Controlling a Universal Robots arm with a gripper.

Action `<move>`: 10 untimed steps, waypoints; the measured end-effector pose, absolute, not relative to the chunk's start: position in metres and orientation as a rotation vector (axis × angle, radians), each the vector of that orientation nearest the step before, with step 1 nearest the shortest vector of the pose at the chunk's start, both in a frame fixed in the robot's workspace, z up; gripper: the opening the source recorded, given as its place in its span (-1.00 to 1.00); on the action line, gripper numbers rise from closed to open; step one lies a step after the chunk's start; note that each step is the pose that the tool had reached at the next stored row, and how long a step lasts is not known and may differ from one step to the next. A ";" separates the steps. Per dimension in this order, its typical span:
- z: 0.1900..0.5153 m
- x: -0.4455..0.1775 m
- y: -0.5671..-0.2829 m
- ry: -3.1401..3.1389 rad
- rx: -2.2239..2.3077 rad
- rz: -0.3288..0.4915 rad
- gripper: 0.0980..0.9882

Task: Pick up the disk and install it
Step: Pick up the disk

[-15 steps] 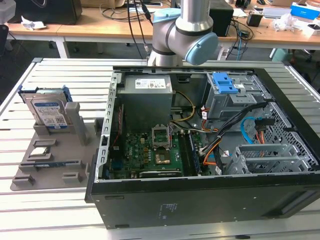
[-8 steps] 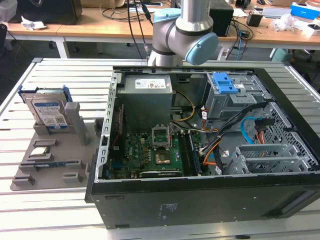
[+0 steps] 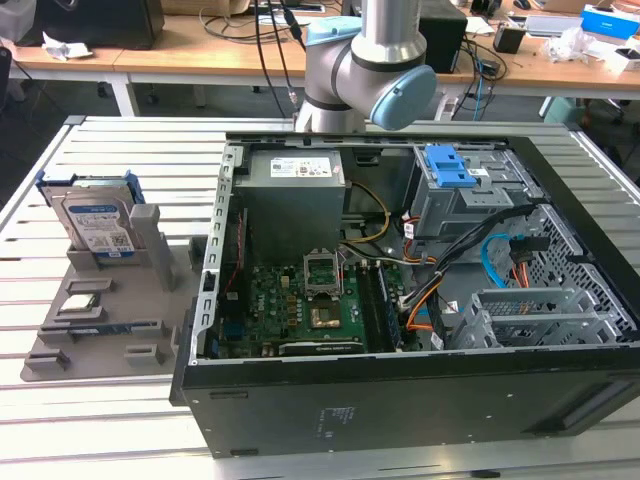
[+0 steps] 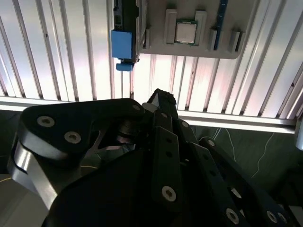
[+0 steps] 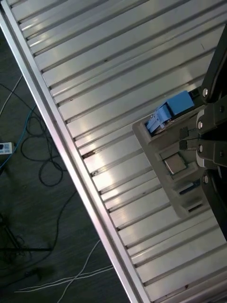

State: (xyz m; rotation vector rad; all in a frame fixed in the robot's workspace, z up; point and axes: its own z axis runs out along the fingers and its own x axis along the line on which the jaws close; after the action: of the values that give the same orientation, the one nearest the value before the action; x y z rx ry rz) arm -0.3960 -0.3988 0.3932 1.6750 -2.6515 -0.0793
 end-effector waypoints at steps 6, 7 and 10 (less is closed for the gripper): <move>0.393 -0.396 -0.399 -2.606 1.742 -0.079 -0.98; 0.393 -0.396 -0.399 -2.601 1.750 -0.079 -0.98; 0.393 -0.396 -0.399 -2.575 1.787 -0.079 -0.98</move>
State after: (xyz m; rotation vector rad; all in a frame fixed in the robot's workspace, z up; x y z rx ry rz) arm -0.3960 -0.3989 0.3932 1.7866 -2.5749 -0.0789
